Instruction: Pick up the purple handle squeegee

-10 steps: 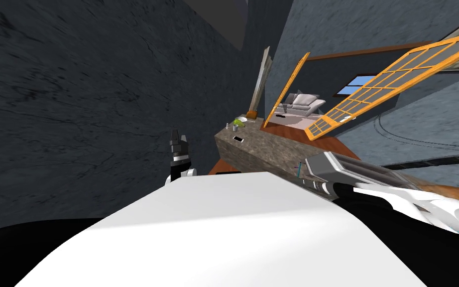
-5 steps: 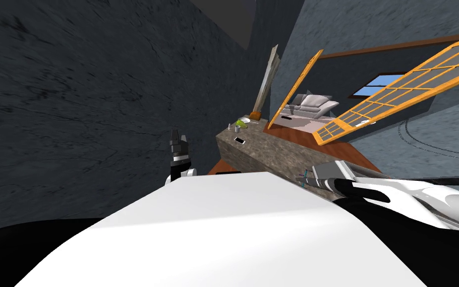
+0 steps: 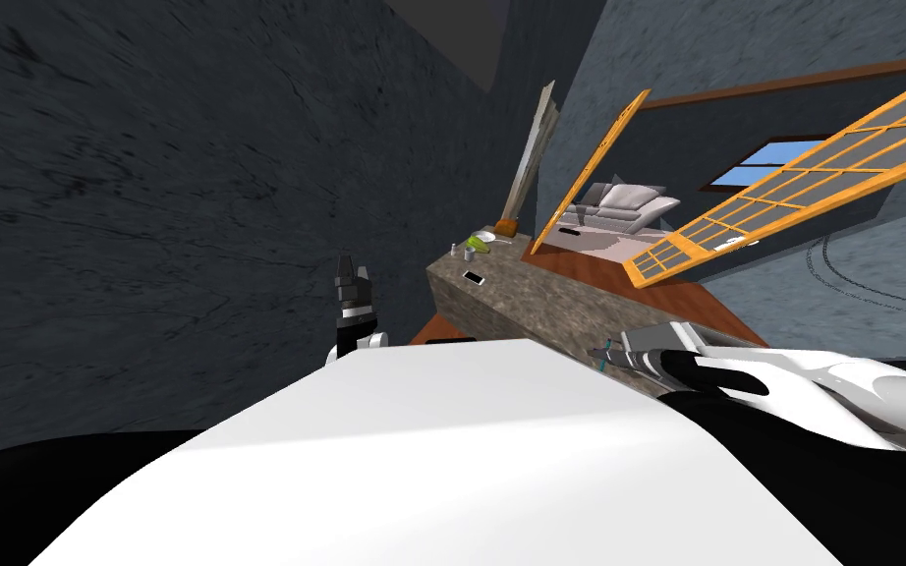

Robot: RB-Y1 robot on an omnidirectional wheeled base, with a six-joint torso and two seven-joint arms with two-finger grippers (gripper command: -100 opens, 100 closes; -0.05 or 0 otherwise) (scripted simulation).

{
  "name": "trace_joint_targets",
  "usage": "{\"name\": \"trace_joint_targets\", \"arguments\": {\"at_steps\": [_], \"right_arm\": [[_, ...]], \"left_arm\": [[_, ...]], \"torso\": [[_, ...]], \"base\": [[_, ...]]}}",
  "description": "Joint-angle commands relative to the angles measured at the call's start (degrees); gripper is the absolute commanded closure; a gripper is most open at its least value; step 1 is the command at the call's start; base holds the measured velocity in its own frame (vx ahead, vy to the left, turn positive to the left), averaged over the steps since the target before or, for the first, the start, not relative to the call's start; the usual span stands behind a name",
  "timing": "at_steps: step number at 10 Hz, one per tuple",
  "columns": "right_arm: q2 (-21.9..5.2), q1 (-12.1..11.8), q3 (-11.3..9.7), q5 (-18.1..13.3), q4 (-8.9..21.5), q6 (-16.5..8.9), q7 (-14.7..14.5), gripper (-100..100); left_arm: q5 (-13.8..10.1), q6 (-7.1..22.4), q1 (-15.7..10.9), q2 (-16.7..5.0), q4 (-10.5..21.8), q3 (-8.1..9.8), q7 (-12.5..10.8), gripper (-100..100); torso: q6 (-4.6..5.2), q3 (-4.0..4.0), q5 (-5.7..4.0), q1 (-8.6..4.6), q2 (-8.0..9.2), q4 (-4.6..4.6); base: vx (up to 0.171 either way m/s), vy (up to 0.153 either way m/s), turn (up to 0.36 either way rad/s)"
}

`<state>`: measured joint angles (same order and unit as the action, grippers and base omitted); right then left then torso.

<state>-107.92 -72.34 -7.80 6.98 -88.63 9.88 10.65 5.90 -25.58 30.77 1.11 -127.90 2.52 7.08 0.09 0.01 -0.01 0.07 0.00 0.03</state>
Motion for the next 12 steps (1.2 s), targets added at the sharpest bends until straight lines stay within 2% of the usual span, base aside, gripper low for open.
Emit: {"name": "trace_joint_targets", "arguments": {"at_steps": [1, 3, 6, 8, 12], "right_arm": [[1.9, 0.3, -0.5, -0.6, -0.3, -0.7, -0.7, -100], [1.9, 0.3, -0.5, -0.6, -0.3, -0.7, -0.7, -100], [6.6, 1.2, -1.9, -2.2, -1.0, -2.5, -2.4, -100], [8.5, 1.6, -2.5, -2.8, -1.3, -3.3, -3.1, -100], [8.5, 1.6, -2.5, -2.8, -1.3, -3.3, -3.1, -100]], "left_arm": [[0.0, 0.0, 0.0, 0.0, 0.0, 0.0, 0.0, 0], [0.0, 0.0, 0.0, 0.0, 0.0, 0.0, 0.0, 0], [0.0, 0.0, 0.0, 0.0, 0.0, 0.0, 0.0, 0], [0.0, 0.0, 0.0, 0.0, 0.0, 0.0, 0.0, 0], [0.0, 0.0, 0.0, 0.0, 0.0, 0.0, 0.0, 0]], "torso": [[0.0, 0.0, 0.0, 0.0, 0.0, 0.0], [0.0, 0.03, -0.01, -0.04, 0.05, 0.01], [0.0, 0.05, -0.02, -0.07, 0.08, 0.02], [0.0, 0.06, -0.03, -0.09, 0.1, 0.02], [0.05, 0.02, -0.11, -0.16, 0.05, -0.01]], "base": [[-0.008, -0.009, 0.027], [-0.006, -0.008, 0.023], [-0.012, -0.015, 0.044], [-0.015, -0.017, 0.051], [0.001, 0.001, -0.002]]}}
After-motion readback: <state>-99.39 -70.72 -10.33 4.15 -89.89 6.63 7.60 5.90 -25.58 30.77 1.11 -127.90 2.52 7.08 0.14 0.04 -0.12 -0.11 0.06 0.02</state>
